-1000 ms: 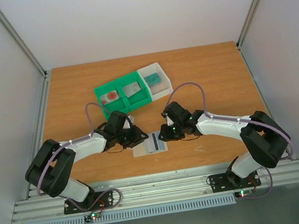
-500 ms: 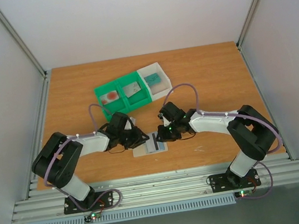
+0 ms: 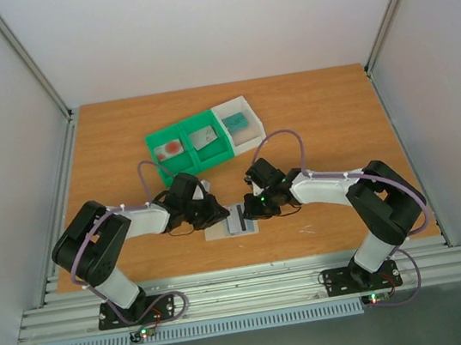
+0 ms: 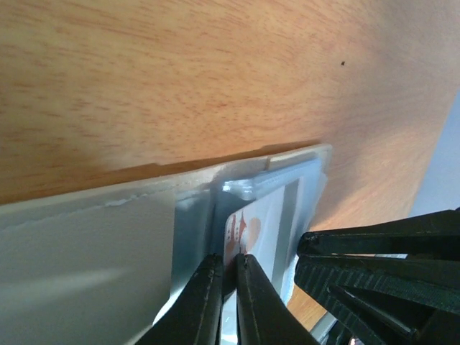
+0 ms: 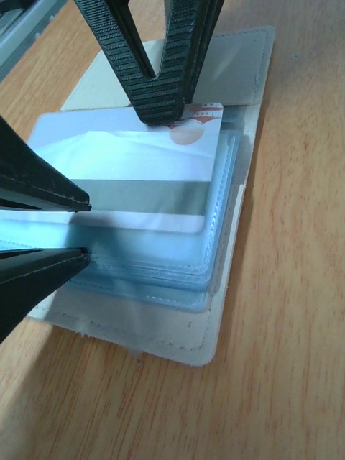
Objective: Take the credit cards out of the card holder
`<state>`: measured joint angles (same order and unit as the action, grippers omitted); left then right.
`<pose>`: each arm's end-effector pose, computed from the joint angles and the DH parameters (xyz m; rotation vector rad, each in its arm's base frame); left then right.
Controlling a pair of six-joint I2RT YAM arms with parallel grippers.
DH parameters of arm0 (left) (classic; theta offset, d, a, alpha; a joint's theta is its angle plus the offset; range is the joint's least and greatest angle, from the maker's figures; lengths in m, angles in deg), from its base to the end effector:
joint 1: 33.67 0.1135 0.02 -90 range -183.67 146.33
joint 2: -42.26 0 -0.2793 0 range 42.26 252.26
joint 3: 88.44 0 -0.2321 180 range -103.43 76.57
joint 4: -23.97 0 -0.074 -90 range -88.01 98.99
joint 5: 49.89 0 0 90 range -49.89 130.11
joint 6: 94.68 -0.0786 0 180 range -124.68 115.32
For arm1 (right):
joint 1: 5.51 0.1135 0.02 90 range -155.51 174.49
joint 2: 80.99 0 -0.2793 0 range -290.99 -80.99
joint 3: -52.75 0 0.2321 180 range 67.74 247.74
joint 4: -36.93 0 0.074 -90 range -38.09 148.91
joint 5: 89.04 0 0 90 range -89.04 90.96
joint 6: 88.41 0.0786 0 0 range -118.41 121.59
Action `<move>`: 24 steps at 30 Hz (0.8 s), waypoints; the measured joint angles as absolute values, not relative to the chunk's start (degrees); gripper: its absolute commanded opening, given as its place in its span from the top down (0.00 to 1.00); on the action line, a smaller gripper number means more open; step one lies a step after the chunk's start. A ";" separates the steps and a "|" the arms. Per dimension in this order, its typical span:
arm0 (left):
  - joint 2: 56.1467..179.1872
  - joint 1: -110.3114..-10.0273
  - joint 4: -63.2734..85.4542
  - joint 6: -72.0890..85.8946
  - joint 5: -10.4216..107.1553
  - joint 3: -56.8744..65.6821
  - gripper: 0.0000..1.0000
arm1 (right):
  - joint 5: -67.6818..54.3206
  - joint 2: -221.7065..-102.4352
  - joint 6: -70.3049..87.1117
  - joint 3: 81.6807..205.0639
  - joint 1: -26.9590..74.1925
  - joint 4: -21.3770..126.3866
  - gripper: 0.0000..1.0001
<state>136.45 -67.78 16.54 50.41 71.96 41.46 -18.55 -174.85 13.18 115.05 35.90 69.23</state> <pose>0.2207 -0.1996 0.1204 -0.2335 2.7794 -1.2441 0.2090 0.2193 0.1377 -0.8272 2.6731 0.7198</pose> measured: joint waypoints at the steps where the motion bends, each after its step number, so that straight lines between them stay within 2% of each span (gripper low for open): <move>1: 136.45 -67.76 16.54 50.57 72.01 41.48 0.99 | -18.50 -174.92 13.16 115.05 35.90 69.23 0.86; 24: 133.07 -64.48 17.92 48.75 75.50 44.00 0.99 | -14.68 -176.21 12.90 115.66 35.40 69.91 0.89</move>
